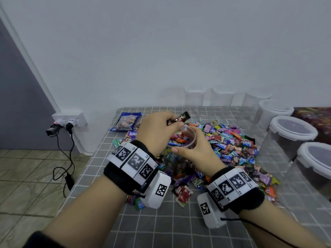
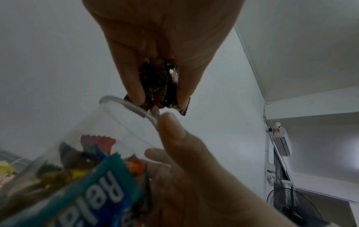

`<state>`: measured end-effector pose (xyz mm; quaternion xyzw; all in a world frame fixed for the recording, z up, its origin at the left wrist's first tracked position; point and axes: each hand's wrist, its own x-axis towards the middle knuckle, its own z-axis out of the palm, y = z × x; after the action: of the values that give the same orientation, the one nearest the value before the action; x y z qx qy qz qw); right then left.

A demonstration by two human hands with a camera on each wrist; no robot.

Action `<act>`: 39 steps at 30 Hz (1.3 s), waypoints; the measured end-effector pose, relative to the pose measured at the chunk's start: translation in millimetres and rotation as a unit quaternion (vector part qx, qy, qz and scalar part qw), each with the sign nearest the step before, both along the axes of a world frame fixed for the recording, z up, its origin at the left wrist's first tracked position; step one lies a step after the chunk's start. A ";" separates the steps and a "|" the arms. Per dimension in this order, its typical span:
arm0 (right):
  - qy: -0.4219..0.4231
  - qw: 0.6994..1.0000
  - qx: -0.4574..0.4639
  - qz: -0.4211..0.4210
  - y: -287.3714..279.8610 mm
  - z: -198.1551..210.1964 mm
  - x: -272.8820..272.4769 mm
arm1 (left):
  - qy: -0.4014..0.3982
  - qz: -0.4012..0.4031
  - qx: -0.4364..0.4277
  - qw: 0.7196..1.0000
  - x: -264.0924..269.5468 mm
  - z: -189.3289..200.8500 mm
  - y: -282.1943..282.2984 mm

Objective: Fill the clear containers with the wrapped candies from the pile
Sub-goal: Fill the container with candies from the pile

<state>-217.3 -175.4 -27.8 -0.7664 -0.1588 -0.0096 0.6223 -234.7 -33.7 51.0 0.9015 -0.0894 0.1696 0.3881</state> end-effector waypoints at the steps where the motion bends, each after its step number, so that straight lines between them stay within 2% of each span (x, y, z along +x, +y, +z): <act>1: -0.003 1.000 0.004 -0.001 0.8 -1.0 0.2 | 0.011 -0.009 0.010 1.000 0.0 -1.2 -1.8; 5: -0.009 1.000 -0.002 -0.003 0.6 2.2 -1.6 | 0.039 -0.022 0.044 0.998 0.1 -6.6 -4.7; 17: -0.022 1.000 0.005 -0.003 1.0 3.9 -3.6 | 0.028 -0.027 0.130 0.991 -4.3 -8.6 -8.2; 19: -0.020 1.000 0.005 0.001 1.1 5.9 -4.5 | 0.015 -0.045 0.115 0.992 -4.4 -9.2 -8.1; 22: -0.012 1.000 -0.004 0.010 -0.8 5.7 -3.4 | -0.007 -0.051 0.023 0.998 -5.2 -11.3 -7.6; 26: 0.002 0.997 -0.069 0.028 -9.8 5.5 -0.9 | -0.075 -0.009 -0.052 0.996 -6.2 -15.5 1.9; 29: 0.019 0.991 -0.129 0.029 -20.2 4.4 -1.1 | -0.091 0.034 -0.060 0.994 -7.4 -23.6 13.5; 33: 0.013 0.970 -0.242 0.011 -33.1 1.7 2.1 | -0.022 0.068 -0.033 0.997 -6.8 -41.6 23.0; 39: -0.013 0.906 -0.423 -0.016 -48.3 6.7 4.7 | 0.087 0.098 0.006 0.991 5.2 -66.9 33.8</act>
<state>-212.6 -223.8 -21.1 -0.9600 -0.1439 0.0385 0.2371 -229.6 0.1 -15.8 0.9195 0.0325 0.1275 0.3705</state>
